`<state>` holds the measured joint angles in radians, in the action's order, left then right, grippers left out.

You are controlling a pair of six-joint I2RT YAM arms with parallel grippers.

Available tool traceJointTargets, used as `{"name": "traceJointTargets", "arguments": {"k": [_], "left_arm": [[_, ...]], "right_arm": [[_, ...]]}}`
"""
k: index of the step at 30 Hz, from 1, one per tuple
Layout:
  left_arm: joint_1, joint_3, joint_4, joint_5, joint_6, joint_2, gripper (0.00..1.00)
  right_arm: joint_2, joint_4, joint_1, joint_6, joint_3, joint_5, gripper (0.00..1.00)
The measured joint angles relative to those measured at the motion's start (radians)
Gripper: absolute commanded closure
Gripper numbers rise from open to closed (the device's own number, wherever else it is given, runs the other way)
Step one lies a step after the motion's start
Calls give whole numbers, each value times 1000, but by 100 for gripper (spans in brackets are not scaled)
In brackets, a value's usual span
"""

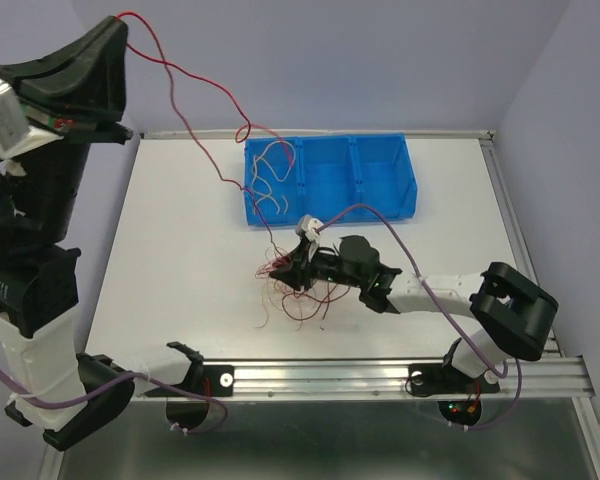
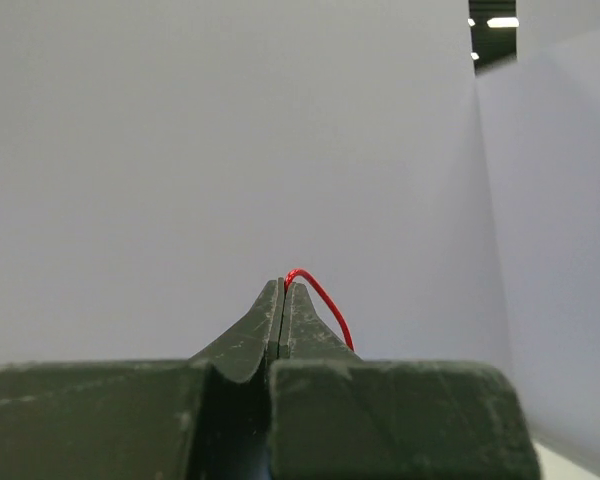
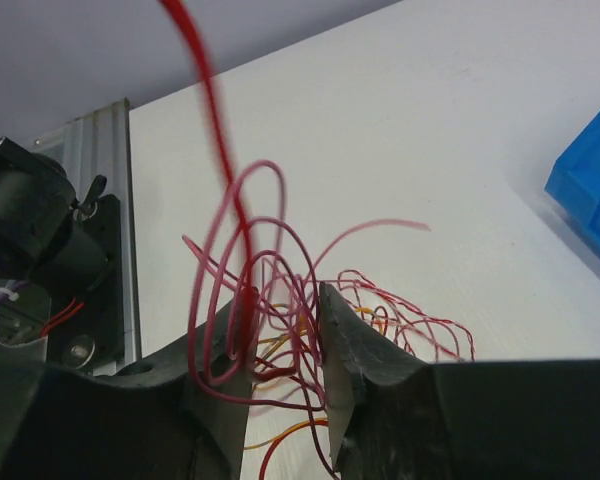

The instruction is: Untangle the cables

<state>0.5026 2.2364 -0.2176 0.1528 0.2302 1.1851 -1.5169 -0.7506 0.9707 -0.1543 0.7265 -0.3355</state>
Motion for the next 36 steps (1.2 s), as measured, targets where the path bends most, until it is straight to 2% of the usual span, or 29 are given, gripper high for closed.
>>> {"name": "traceJointTargets", "arguments": {"k": [2,6,8,9,11,15,24,28,36], "left_arm": [[0,-19,73,-39,16,-37,100],[0,-154,243,-104,62,-142,100],[0,-175,316,-128,88,-174,100],[0,-175,369,-138,106,-188,100],[0,-173,433,-143,127,-200,100],[0,-195,496,-130,148,-212,100],[0,-450,489,-57,159,-278,100],[0,-550,474,-23,152,-309,100],[0,-735,479,85,81,-412,100]], "right_arm": [[-16,0,1,-8,-6,3,64],[-77,-2,10,-19,-6,7,64],[-115,-2,15,-27,-6,11,61],[-134,2,18,-33,-6,14,44],[-164,5,20,-38,-6,15,27],[-158,23,22,-47,-6,23,11],[226,113,26,-10,18,4,2],[280,177,26,-11,102,-13,2],[280,264,26,-18,203,29,0]]}}
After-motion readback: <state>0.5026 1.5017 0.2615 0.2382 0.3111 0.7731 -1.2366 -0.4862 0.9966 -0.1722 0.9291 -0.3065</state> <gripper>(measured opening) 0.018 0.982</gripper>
